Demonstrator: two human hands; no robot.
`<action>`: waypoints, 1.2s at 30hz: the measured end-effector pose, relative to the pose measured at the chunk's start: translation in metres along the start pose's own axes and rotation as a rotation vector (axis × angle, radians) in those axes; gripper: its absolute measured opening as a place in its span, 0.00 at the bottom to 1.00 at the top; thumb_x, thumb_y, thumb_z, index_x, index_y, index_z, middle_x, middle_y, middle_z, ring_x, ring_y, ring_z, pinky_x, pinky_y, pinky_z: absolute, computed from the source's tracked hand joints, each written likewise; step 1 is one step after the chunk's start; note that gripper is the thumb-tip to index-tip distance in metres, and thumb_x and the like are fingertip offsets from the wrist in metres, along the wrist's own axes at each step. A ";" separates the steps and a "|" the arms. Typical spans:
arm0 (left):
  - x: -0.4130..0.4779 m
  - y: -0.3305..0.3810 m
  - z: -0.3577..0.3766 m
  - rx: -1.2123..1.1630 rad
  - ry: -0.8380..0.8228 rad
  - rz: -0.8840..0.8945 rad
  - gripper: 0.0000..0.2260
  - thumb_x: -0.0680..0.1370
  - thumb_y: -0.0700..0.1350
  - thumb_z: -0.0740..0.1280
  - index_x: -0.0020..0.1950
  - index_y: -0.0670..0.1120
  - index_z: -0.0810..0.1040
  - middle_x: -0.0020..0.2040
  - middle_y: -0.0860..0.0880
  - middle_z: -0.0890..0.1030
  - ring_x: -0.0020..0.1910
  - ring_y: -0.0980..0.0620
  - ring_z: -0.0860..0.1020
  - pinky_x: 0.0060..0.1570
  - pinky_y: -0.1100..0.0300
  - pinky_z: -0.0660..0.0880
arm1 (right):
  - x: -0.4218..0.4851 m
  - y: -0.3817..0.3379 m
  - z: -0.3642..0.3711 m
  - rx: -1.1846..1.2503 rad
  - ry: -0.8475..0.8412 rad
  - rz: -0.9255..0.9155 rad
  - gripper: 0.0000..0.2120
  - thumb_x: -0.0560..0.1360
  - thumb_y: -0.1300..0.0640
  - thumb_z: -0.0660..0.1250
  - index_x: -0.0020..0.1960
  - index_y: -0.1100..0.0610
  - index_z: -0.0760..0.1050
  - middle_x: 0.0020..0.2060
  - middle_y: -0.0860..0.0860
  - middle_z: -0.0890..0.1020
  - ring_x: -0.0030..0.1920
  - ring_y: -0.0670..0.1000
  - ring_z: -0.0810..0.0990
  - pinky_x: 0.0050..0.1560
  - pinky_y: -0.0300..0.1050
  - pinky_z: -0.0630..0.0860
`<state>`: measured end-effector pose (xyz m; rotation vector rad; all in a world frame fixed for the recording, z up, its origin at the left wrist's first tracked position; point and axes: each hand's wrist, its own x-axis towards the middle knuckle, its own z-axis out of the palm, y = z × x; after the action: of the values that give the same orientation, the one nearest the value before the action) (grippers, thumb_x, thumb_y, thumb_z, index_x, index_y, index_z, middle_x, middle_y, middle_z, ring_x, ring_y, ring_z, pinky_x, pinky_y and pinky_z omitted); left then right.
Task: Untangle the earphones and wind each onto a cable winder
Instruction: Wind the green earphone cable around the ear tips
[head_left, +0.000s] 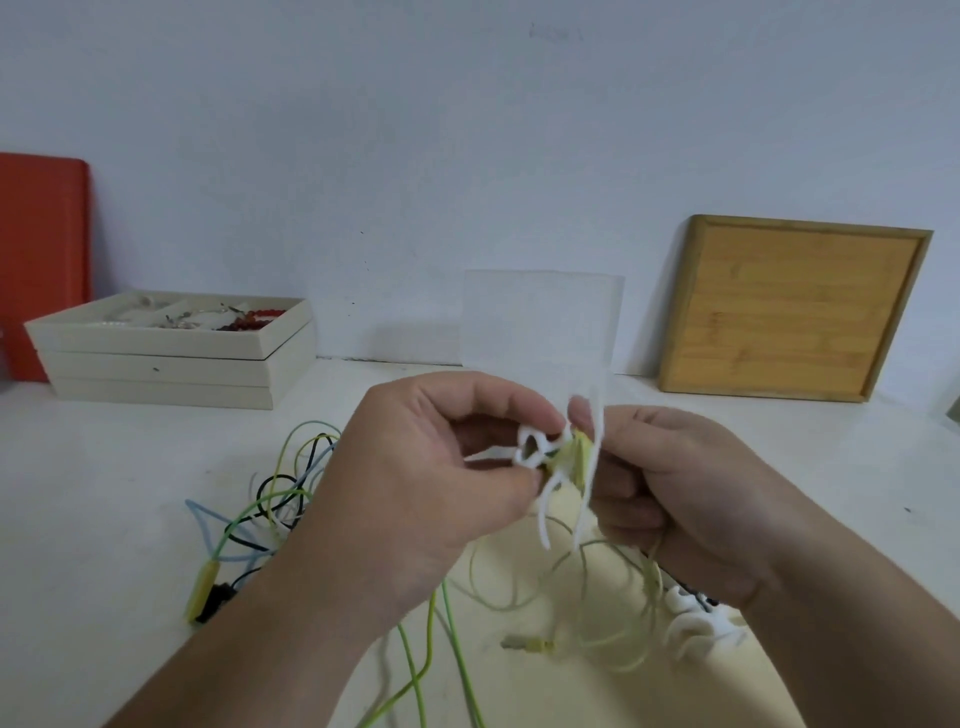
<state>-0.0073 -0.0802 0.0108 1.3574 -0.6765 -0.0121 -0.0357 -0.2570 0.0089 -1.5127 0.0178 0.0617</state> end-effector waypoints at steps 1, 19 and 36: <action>0.000 0.000 0.000 -0.019 0.049 0.008 0.15 0.61 0.31 0.69 0.37 0.50 0.86 0.38 0.45 0.86 0.39 0.48 0.85 0.43 0.55 0.81 | -0.001 0.001 0.003 -0.031 -0.013 0.035 0.19 0.75 0.45 0.67 0.29 0.53 0.72 0.27 0.50 0.60 0.27 0.48 0.54 0.27 0.41 0.50; 0.004 -0.009 -0.009 0.447 0.445 0.063 0.13 0.70 0.33 0.74 0.39 0.53 0.84 0.37 0.57 0.85 0.36 0.64 0.83 0.30 0.75 0.72 | -0.006 0.004 0.013 -0.381 -0.200 -0.180 0.13 0.74 0.49 0.66 0.40 0.56 0.83 0.25 0.47 0.65 0.27 0.49 0.58 0.28 0.40 0.56; -0.002 -0.005 -0.003 0.572 -0.026 0.045 0.18 0.68 0.28 0.72 0.38 0.53 0.85 0.41 0.56 0.85 0.40 0.57 0.85 0.41 0.67 0.79 | -0.015 -0.019 -0.008 -0.590 0.197 -0.427 0.08 0.69 0.48 0.74 0.36 0.52 0.83 0.23 0.51 0.68 0.24 0.47 0.62 0.24 0.37 0.62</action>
<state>-0.0057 -0.0779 0.0051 1.8901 -0.7650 0.2145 -0.0499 -0.2660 0.0280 -2.0747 -0.1795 -0.4613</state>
